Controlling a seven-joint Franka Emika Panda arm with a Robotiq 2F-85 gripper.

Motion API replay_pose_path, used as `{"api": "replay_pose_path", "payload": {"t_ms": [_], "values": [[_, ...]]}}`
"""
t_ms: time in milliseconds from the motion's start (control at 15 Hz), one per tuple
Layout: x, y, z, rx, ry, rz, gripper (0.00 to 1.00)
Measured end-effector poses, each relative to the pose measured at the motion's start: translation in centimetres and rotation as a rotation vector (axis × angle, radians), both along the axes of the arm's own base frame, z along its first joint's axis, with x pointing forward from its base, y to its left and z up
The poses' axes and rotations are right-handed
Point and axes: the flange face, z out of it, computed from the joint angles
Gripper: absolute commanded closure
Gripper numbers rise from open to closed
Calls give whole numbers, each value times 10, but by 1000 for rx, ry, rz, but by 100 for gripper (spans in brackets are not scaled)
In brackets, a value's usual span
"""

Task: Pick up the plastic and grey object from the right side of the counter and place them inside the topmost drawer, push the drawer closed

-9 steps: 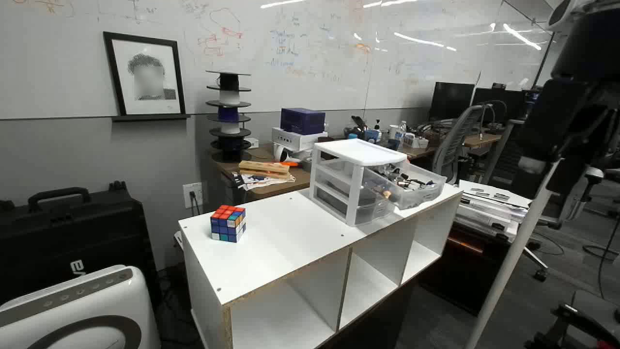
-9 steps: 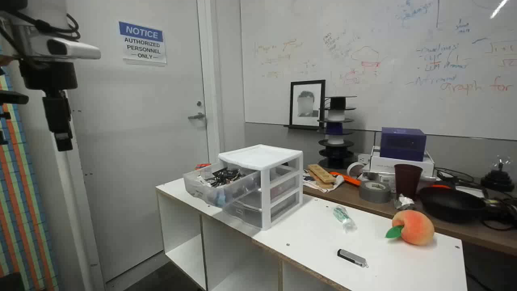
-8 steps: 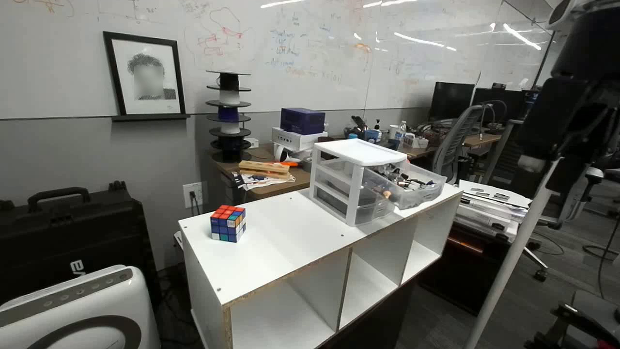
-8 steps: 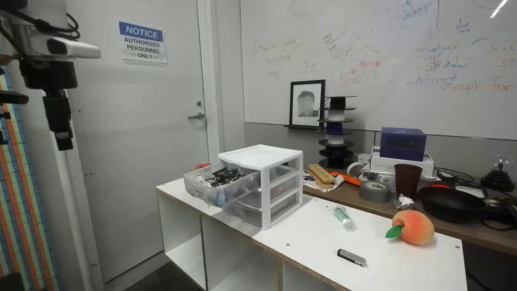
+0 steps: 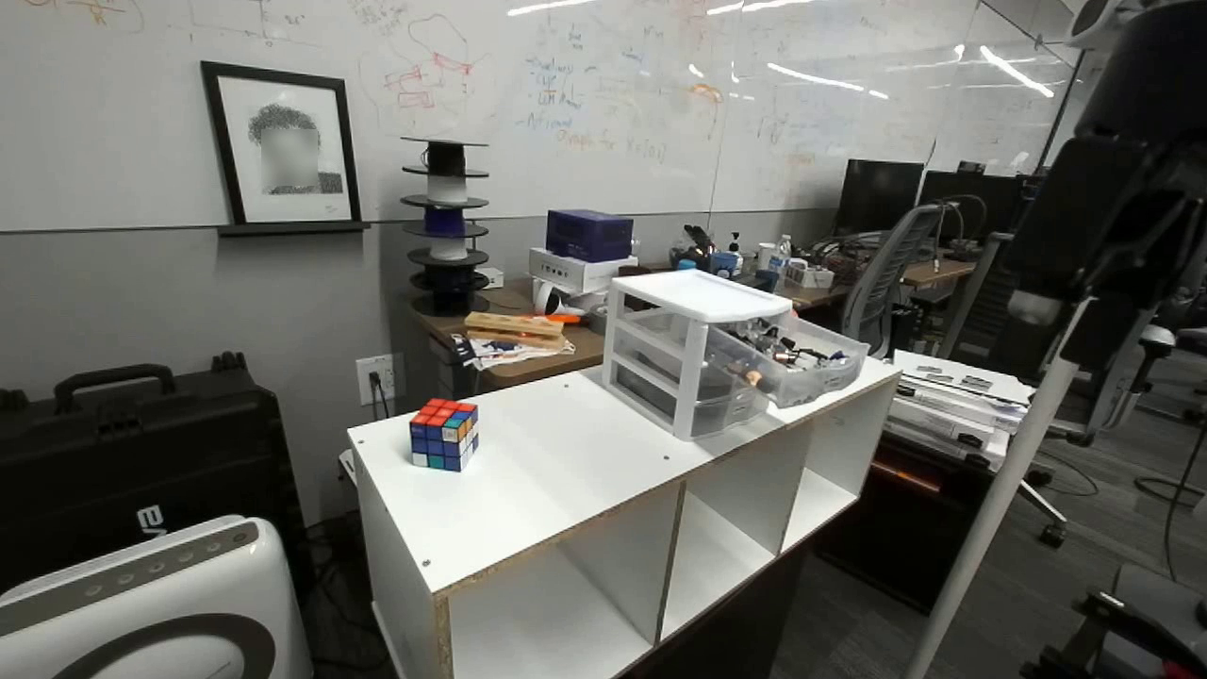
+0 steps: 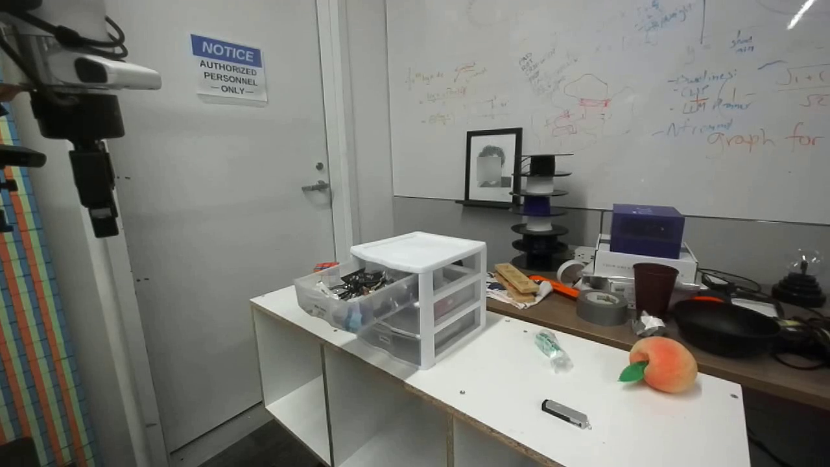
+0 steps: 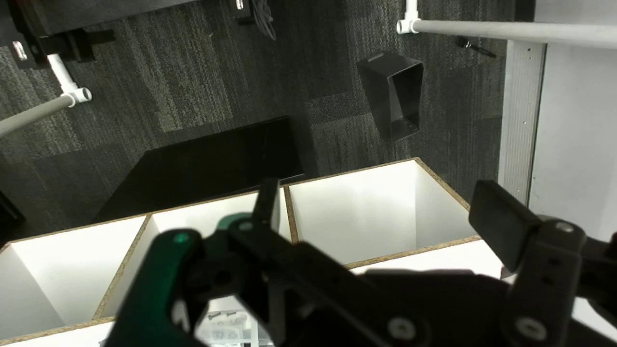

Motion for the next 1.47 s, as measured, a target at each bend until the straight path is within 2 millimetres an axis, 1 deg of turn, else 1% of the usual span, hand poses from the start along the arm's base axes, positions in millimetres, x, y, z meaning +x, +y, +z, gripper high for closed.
{"api": "replay_pose_path", "payload": {"t_ms": [600,733,800,867,1000,1267,1400,1467], "values": [[0,0,-1,-1,3,0,0],[2,-4,0,3,1,-10,0],[5,-9,4,6,-8,-23,0],[11,-17,11,17,-21,-43,0],[25,-41,34,55,-57,-101,0],[58,-109,83,139,-138,-238,0],[75,-143,99,167,-167,-314,0],[84,-160,103,177,-183,-353,0]]}}
